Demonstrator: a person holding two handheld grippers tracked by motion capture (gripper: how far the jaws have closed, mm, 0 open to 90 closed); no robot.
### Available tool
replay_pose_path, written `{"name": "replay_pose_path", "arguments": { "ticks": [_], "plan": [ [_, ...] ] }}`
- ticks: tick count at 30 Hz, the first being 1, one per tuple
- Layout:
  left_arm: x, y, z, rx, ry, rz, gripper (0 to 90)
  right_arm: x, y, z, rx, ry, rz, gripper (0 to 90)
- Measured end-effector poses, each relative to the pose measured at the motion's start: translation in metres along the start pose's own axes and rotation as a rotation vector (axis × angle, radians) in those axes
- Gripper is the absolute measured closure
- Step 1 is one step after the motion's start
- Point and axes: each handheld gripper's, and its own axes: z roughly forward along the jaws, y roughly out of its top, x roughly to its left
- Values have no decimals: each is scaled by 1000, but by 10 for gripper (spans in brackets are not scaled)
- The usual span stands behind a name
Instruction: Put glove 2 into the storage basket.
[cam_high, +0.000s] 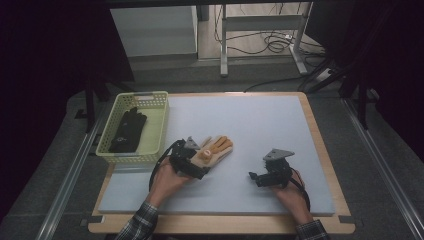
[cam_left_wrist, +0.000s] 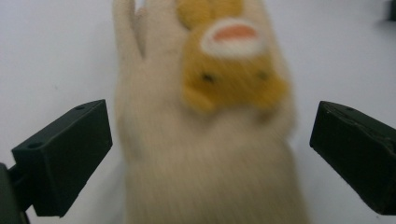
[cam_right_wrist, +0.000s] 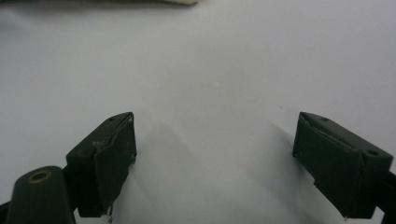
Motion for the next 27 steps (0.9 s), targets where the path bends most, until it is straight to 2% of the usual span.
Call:
{"name": "replay_pose_path", "arguments": {
  "ticks": [3, 5, 7, 8, 13, 16, 21, 23, 24, 27],
  "plan": [
    [4, 8, 19, 58, 17, -10, 0, 0, 0, 0, -1, 0, 0, 131],
    [6, 10, 27, 81, -4, -9, 21, 0, 0, 0, -1, 0, 0, 132],
    [4, 12, 28, 89, 2, -4, 114, 0, 0, 0, -1, 0, 0, 132],
    [3, 12, 26, 90, -2, -1, 114, 0, 0, 0, -1, 0, 0, 132],
    [-2, 14, 19, 107, -6, 1, 418, 0, 0, 0, 0, -1, 0, 133],
    [-4, 16, 17, 125, -1, -7, 555, 0, 0, 0, 0, -1, 0, 133],
    [1, 19, 12, 105, -10, -27, 652, 0, 0, 0, 1, -2, -1, 133],
    [4, 22, 7, 88, 8, -40, 680, 0, 0, 0, 1, -2, -1, 133],
    [8, 27, -1, 63, 21, -43, 738, 0, 0, 0, 1, -2, -1, 133],
    [13, 32, -10, 51, 23, -58, 744, 0, 0, 0, 1, -2, -1, 133]
  ]
}}
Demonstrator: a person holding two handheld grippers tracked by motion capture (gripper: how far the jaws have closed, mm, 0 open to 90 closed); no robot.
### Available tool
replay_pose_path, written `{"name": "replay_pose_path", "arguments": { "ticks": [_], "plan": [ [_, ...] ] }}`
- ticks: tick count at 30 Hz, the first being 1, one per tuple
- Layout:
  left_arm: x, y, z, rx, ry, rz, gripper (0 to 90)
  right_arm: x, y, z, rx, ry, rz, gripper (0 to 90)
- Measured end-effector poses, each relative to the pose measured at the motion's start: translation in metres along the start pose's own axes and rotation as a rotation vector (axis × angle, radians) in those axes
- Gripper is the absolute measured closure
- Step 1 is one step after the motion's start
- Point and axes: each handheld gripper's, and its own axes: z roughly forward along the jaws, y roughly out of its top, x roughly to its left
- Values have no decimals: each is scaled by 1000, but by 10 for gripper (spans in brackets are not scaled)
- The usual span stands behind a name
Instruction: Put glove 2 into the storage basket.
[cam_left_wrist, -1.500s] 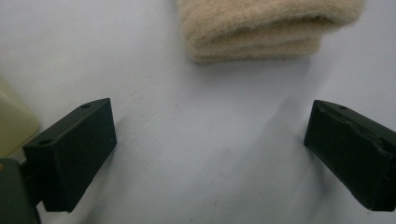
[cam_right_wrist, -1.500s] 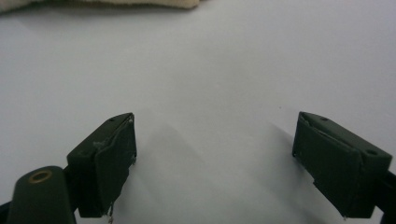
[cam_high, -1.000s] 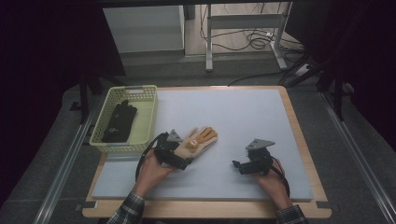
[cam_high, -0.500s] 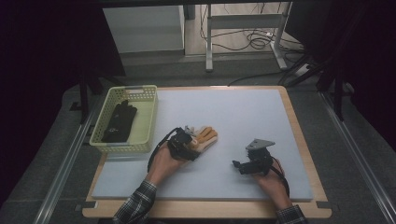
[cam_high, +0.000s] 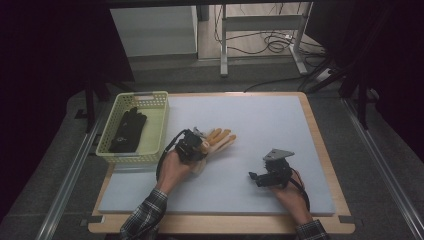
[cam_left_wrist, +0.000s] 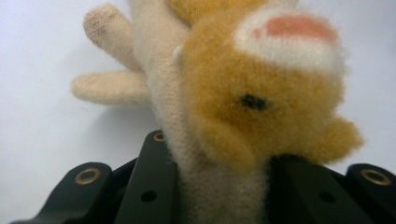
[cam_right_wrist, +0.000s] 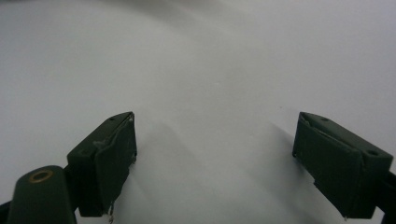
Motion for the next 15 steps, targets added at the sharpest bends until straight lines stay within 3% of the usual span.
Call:
{"name": "replay_pose_path", "arguments": {
  "ticks": [8, 11, 12, 13, 14, 15],
  "plan": [
    [20, 18, -48, -60, 50, -22, 748, 0, 0, 0, -1, 1, 1, 133],
    [36, 22, -70, -71, 103, -63, 747, 0, 0, 0, -1, 0, -2, 133],
    [44, 22, -77, -70, 120, -80, 747, 0, 0, 0, -1, 0, -2, 133],
    [59, 21, -90, -67, 166, -114, 745, 0, 0, 0, -1, 0, -2, 133],
    [59, 21, -90, -67, 166, -114, 745, 0, 0, 0, -1, 0, -2, 133],
    [71, 18, -98, -71, 191, -152, 745, 0, 0, 0, -2, 1, 0, 133]
  ]
}}
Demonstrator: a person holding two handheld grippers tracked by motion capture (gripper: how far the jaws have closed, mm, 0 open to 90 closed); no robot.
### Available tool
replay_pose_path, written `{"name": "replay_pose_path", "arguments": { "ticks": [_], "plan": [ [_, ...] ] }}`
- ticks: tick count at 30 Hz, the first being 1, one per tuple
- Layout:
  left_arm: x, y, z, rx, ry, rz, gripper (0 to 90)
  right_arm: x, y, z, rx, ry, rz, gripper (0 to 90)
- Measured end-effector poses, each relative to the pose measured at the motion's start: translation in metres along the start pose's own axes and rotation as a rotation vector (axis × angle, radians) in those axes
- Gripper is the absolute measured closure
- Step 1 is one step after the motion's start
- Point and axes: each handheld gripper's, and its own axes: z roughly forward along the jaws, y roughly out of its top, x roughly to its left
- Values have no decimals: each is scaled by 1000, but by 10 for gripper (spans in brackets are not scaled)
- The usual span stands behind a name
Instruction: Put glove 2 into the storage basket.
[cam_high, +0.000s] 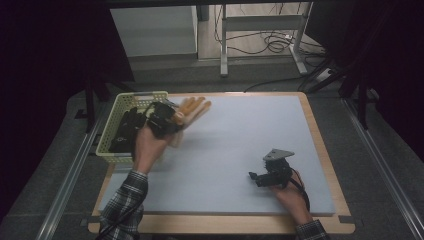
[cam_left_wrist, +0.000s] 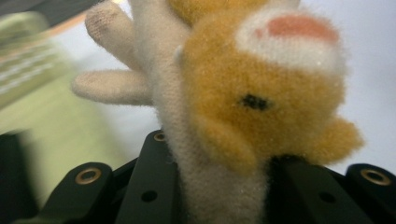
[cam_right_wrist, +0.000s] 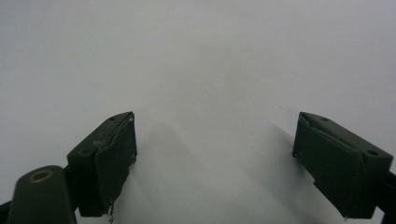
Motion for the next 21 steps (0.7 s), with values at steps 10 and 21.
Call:
{"name": "replay_pose_path", "arguments": {
  "ticks": [10, 21],
  "plan": [
    [94, -22, 0, 102, 215, -228, 731, 0, 0, 0, -3, 1, 1, 134],
    [103, -30, 83, 310, 235, -266, 718, 0, 0, 0, -4, 1, 1, 135]
  ]
}}
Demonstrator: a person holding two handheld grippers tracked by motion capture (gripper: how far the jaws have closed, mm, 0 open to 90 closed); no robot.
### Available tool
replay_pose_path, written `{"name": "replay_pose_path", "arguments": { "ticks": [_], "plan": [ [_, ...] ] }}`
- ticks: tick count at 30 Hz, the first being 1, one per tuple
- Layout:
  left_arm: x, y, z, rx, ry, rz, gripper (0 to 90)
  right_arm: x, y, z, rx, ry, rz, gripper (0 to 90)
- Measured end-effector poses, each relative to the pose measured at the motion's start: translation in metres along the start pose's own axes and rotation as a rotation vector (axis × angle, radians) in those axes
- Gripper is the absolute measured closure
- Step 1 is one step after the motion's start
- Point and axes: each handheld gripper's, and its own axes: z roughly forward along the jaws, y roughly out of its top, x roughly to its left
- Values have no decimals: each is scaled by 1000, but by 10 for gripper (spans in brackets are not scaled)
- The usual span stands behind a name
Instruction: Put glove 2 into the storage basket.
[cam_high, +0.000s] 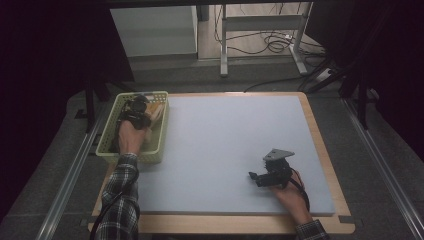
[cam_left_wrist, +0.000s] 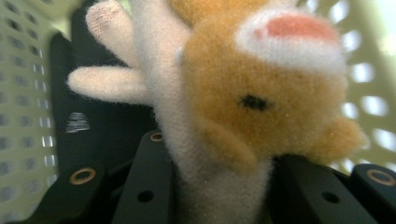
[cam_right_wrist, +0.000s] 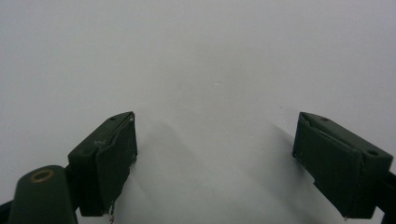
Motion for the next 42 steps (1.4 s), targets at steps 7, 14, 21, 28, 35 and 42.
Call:
{"name": "replay_pose_path", "arguments": {
  "ticks": [7, 14, 21, 28, 35, 42],
  "plan": [
    [-12, 5, 15, 52, -41, 31, 528, 0, 0, 0, -1, 0, 0, 135],
    [6, -7, -2, -26, -70, 20, 139, 0, 0, 0, 0, 0, 0, 135],
    [21, -16, -25, -140, -182, -6, 380, 0, 0, 0, 0, 0, 0, 135],
    [15, -18, 0, -89, -327, -20, 549, 0, 0, 0, 0, 0, 0, 135],
    [13, -15, -16, -164, -226, -5, 426, 0, 0, 0, 0, 0, 0, 135],
    [8, -23, -39, -291, -193, 42, 165, 0, 0, 0, 1, -1, 0, 134]
  ]
}}
